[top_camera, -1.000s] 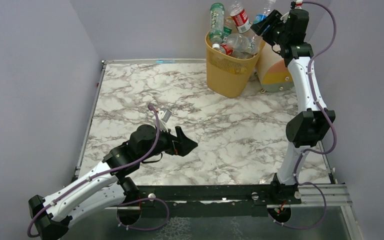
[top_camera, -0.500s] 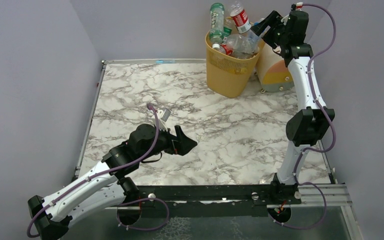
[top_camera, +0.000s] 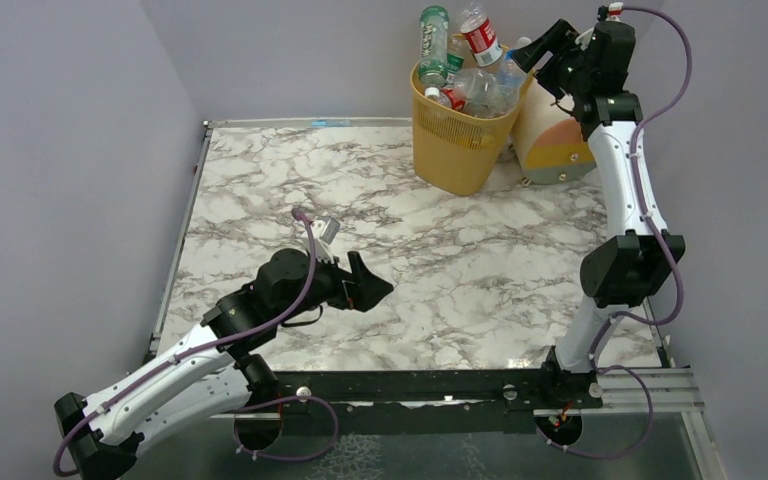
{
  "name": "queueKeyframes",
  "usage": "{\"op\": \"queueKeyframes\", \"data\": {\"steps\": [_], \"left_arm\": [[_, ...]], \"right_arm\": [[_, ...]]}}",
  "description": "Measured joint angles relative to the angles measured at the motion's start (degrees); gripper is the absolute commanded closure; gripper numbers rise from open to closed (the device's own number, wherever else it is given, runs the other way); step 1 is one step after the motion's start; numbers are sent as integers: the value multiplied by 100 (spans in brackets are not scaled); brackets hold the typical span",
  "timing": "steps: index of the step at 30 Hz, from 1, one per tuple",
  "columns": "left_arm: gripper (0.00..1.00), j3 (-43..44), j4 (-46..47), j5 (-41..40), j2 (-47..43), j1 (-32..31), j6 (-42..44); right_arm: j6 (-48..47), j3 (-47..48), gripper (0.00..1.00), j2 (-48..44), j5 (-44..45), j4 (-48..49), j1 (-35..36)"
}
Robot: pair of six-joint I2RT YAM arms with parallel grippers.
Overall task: Put the plastic bottles in the bin
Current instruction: Place the plastic bottle in the trash bin, then reset both arms
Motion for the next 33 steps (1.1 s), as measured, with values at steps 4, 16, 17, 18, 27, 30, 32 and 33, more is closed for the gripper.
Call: {"op": "queueKeyframes", "data": {"steps": [4,16,17,18,27,30,32,33], "left_arm": [[1,0,-17,-7,-57,0,0],[1,273,-144,-385,11,0,184],[1,315,-140,-435,68,0,225],[1,358,-140,-487,125,0,275],[1,393,70,-1539,555,0,754],[1,297,367,-1893,695,0,966],[1,269,575,-2133,874,4,1150],[1,254,693,-2245,981,22,1241]], "right_arm": [[-7,-409,7,-332,-13,-7,-26],[-264,-2087,1,-2234,-317,212,-35],[-291,-2203,1,-2382,-332,225,-35],[-319,-2332,1,-2522,-345,245,-35],[-651,-4214,1,-3720,-339,461,-35],[-778,-4981,1,-4089,-227,680,-35],[-866,-5578,1,-4378,-122,914,-35],[-907,-5884,1,-4522,-72,1032,-35]]}}
